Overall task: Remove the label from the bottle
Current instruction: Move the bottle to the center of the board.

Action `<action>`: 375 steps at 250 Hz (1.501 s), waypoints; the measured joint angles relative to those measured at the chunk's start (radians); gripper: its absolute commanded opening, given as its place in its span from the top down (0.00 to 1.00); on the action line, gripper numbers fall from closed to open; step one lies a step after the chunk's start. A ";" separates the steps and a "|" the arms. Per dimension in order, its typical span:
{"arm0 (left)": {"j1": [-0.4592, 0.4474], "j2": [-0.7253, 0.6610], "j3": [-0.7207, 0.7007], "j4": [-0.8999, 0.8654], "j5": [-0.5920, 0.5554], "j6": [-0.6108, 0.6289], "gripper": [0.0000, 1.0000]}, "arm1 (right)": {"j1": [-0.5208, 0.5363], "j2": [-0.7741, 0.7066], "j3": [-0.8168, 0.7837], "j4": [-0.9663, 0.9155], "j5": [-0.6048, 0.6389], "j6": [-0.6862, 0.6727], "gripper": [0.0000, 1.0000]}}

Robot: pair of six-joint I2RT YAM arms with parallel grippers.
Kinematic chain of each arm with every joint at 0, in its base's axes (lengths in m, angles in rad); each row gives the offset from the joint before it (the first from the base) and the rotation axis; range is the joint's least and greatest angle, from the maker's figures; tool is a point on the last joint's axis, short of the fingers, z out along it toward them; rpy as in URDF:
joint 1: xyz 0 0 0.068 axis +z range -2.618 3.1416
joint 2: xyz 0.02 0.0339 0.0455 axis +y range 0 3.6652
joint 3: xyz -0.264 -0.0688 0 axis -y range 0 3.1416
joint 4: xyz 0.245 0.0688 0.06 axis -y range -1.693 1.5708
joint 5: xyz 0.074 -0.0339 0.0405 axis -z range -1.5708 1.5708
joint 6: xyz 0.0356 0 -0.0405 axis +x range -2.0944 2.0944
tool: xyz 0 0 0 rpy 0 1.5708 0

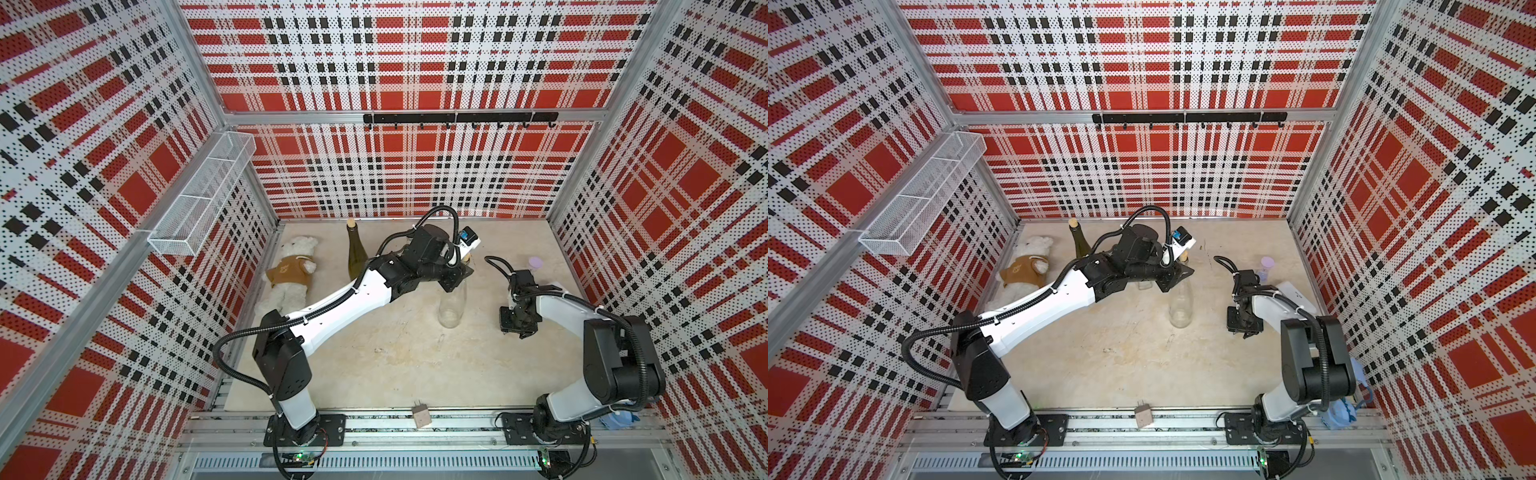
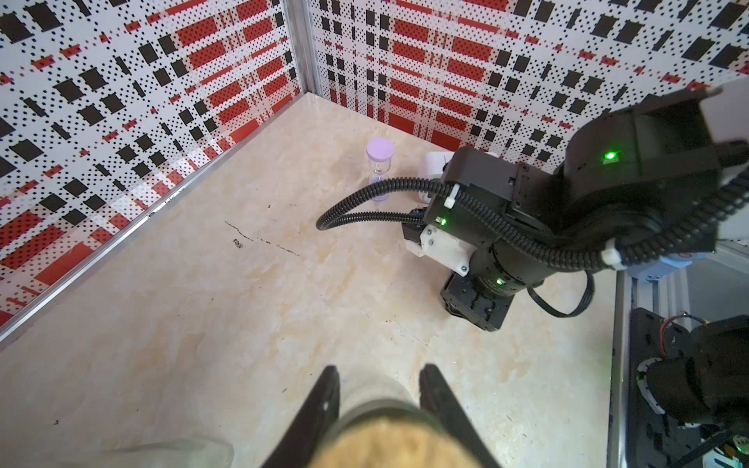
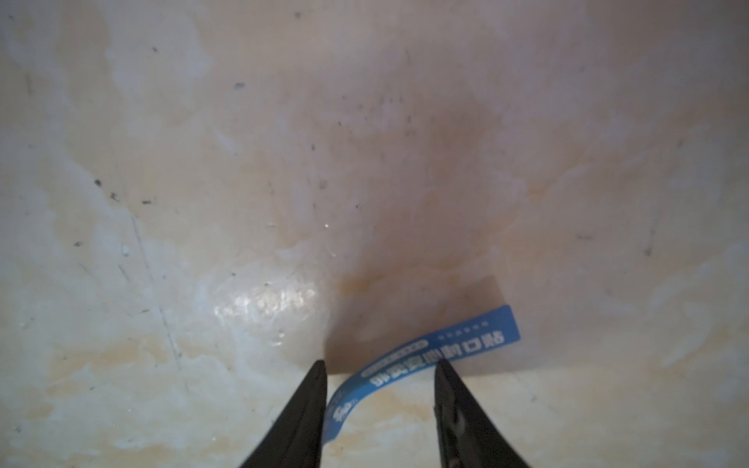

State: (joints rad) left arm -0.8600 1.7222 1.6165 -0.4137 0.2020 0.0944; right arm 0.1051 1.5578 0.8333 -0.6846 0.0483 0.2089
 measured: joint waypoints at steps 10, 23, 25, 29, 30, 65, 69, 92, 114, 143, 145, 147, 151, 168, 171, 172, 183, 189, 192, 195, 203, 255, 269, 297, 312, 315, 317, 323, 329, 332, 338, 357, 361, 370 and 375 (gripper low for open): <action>0.000 0.000 0.000 0.000 0.000 0.000 0.64 | 0.000 0.006 0.005 0.000 0.001 -0.003 0.53; 0.000 0.000 0.000 0.000 0.000 0.000 0.64 | 0.000 0.013 0.010 0.000 0.002 -0.005 0.52; 0.000 0.000 0.000 0.000 0.000 0.000 0.64 | 0.000 0.014 0.011 0.000 0.002 -0.005 0.52; 0.000 0.000 0.000 0.000 0.000 0.000 0.64 | 0.000 0.015 0.011 0.000 0.002 -0.007 0.51; 0.000 0.000 0.000 0.000 0.000 0.000 0.64 | 0.000 0.015 0.011 0.000 0.002 -0.007 0.51; 0.000 0.000 0.000 0.000 0.000 0.000 0.64 | 0.000 0.025 0.018 -0.002 0.004 -0.011 0.45; 0.000 0.000 0.000 0.000 0.000 0.000 0.64 | 0.000 0.026 0.019 -0.002 0.005 -0.013 0.44; 0.000 0.001 0.000 0.000 0.000 0.000 0.64 | 0.000 0.033 0.025 -0.004 0.007 -0.018 0.43; 0.000 0.002 0.001 0.000 0.000 0.000 0.64 | 0.000 0.035 0.027 -0.006 0.008 -0.019 0.41; 0.000 0.002 0.002 0.000 0.000 0.000 0.64 | 0.000 0.035 0.029 -0.007 0.009 -0.019 0.40; 0.000 0.002 0.002 0.000 0.000 0.000 0.64 | 0.000 0.035 0.029 -0.007 0.008 -0.019 0.40; 0.000 0.002 0.002 0.000 0.000 0.000 0.64 | 0.000 0.035 0.029 -0.007 0.009 -0.019 0.40; 0.000 0.002 0.002 0.000 0.000 0.000 0.64 | 0.000 0.035 0.029 -0.007 0.009 -0.019 0.39; 0.000 0.002 0.002 0.000 0.000 0.000 0.64 | 0.000 0.035 0.029 -0.007 0.008 -0.019 0.38; 0.000 0.002 0.002 0.000 0.000 0.000 0.64 | 0.000 0.035 0.029 -0.007 0.009 -0.019 0.38; 0.000 0.002 0.002 0.000 0.000 0.000 0.64 | 0.000 0.035 0.029 -0.007 0.009 -0.019 0.38; 0.000 0.002 0.002 0.000 0.000 0.000 0.64 | 0.000 0.035 0.029 -0.007 0.008 -0.019 0.38; 0.000 0.002 0.002 0.000 0.000 0.000 0.64 | 0.000 0.035 0.029 -0.007 0.008 -0.019 0.38; 0.000 0.002 0.002 0.000 0.000 0.000 0.64 | 0.000 0.035 0.029 -0.007 0.008 -0.019 0.37; 0.000 0.002 0.002 0.000 0.000 0.000 0.64 | 0.000 0.035 0.029 -0.007 0.008 -0.019 0.37; 0.000 0.002 0.002 0.000 0.000 0.000 0.64 | 0.000 0.035 0.029 -0.007 0.008 -0.019 0.36; 0.000 0.002 0.002 0.000 0.000 0.000 0.64 | 0.000 0.027 0.029 -0.009 0.004 -0.019 0.35; 0.000 0.002 0.003 -0.001 0.000 0.000 0.64 | 0.000 0.015 0.028 -0.014 0.003 -0.019 0.34; 0.000 0.003 0.004 -0.003 0.000 0.000 0.64 | 0.000 -0.024 0.029 -0.022 -0.004 -0.019 0.33; 0.000 0.003 0.005 -0.003 0.000 0.000 0.64 | 0.000 -0.048 0.029 -0.027 -0.008 -0.018 0.33; 0.000 0.003 0.005 -0.004 0.000 0.000 0.64 | 0.000 -0.052 0.029 -0.029 -0.011 -0.018 0.33; 0.000 0.003 0.005 -0.004 0.000 0.000 0.64 | 0.000 -0.055 0.029 -0.029 -0.011 -0.018 0.33; 0.000 0.003 0.006 -0.005 0.000 0.000 0.64 | 0.000 -0.063 0.029 -0.031 -0.014 -0.018 0.33; 0.000 0.003 0.006 -0.006 0.000 0.000 0.64 | 0.000 -0.071 0.029 -0.034 -0.016 -0.018 0.33; 0.000 0.003 0.006 -0.006 0.000 0.000 0.64 | 0.000 -0.077 0.029 -0.036 -0.017 -0.018 0.33; 0.000 0.003 0.006 -0.006 -0.001 0.000 0.64 | 0.000 -0.084 0.029 -0.039 -0.019 -0.018 0.33; -0.001 0.003 0.006 -0.006 -0.002 0.000 0.64 | 0.000 -0.114 0.029 -0.050 -0.029 -0.018 0.33; -0.001 0.003 0.006 -0.006 -0.002 0.000 0.64 | 0.000 -0.121 0.029 -0.052 -0.031 -0.017 0.33; -0.001 0.003 0.006 -0.006 -0.002 0.000 0.64 | 0.000 -0.139 0.029 -0.060 -0.037 -0.016 0.33; -0.001 0.003 0.006 -0.006 -0.003 0.000 0.62 | 0.000 -0.150 0.029 -0.064 -0.039 -0.016 0.33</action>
State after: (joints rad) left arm -0.8612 1.7252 1.6222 -0.4198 0.1993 0.0944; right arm 0.1051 1.4078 0.8623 -0.7483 0.0090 0.1932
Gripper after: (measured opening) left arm 0.359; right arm 0.665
